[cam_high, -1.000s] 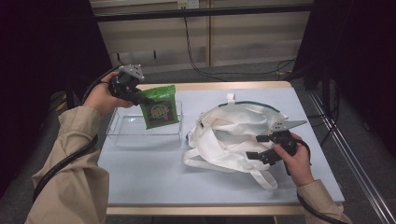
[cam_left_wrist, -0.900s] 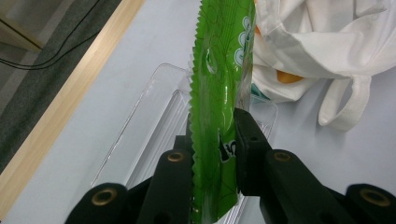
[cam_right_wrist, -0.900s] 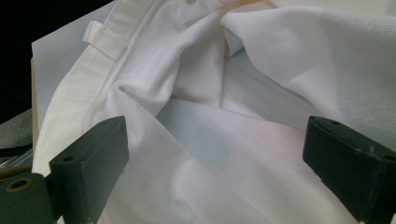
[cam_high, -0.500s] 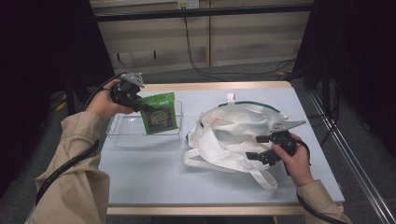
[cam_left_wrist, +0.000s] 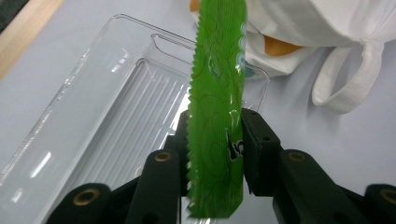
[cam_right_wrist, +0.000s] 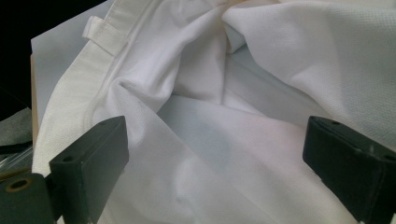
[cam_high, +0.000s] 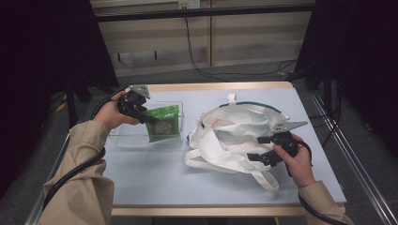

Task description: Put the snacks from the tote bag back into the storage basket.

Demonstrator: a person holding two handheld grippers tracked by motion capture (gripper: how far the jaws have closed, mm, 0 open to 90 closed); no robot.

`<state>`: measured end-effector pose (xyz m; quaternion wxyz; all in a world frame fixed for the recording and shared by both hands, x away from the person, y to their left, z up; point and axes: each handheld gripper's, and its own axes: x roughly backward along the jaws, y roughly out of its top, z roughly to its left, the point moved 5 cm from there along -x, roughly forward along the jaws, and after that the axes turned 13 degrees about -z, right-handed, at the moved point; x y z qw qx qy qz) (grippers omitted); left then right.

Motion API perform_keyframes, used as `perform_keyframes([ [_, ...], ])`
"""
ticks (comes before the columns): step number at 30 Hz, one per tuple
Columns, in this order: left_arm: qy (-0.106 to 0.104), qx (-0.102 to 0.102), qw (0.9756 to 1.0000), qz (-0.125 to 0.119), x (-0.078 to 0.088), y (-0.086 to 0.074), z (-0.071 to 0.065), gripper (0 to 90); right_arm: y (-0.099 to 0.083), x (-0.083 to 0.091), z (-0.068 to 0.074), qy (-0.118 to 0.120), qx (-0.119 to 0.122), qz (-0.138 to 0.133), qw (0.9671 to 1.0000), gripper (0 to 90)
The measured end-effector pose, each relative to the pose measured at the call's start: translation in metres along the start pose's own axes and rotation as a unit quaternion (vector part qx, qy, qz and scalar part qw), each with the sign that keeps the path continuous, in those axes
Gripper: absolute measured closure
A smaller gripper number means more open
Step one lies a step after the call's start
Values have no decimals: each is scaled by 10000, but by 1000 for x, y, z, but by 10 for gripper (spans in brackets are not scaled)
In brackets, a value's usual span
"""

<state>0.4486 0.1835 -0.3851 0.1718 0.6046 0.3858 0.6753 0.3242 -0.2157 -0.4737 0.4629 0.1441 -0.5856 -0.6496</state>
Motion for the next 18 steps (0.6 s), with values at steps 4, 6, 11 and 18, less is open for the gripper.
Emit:
perform_keyframes([
  [4,89,186,9997,-128,1,3,-1,600,1,1,0,-8,8,-16,10000,66],
  [6,160,185,9997,-98,1,5,-1,537,1,1,1,-6,2,-16,10000,67],
  [11,315,387,9985,-234,5,11,-2,377,1,0,1,4,5,0,10000,67],
  [18,580,656,9952,-437,13,24,-6,203,2,1,2,1,30,-27,10000,67],
])
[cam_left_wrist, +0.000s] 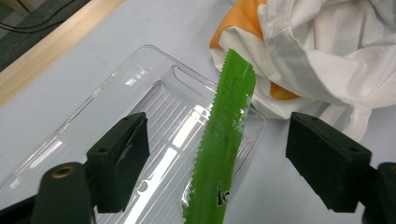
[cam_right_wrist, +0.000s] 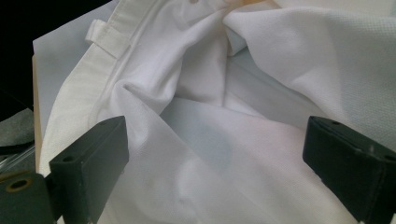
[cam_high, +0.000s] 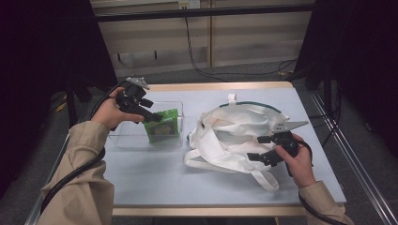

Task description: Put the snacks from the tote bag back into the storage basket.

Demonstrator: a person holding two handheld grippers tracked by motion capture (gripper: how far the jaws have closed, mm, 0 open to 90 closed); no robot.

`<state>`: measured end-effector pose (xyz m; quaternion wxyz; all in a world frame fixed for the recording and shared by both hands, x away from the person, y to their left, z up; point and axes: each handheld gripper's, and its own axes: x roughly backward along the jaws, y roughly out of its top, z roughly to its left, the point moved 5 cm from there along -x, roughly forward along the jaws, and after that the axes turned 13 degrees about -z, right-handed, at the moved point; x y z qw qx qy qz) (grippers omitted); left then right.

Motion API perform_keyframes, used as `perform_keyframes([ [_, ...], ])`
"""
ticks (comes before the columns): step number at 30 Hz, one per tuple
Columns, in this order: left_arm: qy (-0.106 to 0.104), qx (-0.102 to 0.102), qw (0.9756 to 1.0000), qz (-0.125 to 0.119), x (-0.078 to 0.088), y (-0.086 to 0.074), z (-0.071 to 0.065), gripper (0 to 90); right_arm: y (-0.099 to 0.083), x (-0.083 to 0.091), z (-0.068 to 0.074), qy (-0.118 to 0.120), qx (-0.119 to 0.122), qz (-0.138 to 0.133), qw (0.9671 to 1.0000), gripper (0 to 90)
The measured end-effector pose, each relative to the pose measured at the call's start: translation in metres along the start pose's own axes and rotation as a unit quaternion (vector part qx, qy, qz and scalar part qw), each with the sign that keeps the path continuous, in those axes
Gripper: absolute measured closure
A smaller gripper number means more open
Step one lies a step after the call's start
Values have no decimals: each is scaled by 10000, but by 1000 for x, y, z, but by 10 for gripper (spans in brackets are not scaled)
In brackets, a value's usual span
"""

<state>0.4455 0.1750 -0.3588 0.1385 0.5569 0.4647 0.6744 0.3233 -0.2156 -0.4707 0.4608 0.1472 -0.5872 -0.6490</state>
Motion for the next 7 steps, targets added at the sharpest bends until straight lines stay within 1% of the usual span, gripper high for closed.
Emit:
perform_keyframes([
  [1,18,3,10000,57,1,1,-2,186,0,0,0,1,3,-5,10000,67],
  [2,18,3,10000,57,1,1,-2,172,1,0,1,6,4,-10,10000,67],
  [4,77,-14,10000,8,3,3,-4,155,1,0,1,2,-5,-18,10000,67],
  [5,96,23,10000,-16,4,4,-6,150,1,0,1,0,2,-24,10000,66],
  [6,86,-141,9998,108,6,4,-4,146,2,0,2,-5,1,-23,10000,67],
  [7,86,-141,9998,108,6,4,-4,140,2,0,2,-5,1,-23,10000,67],
])
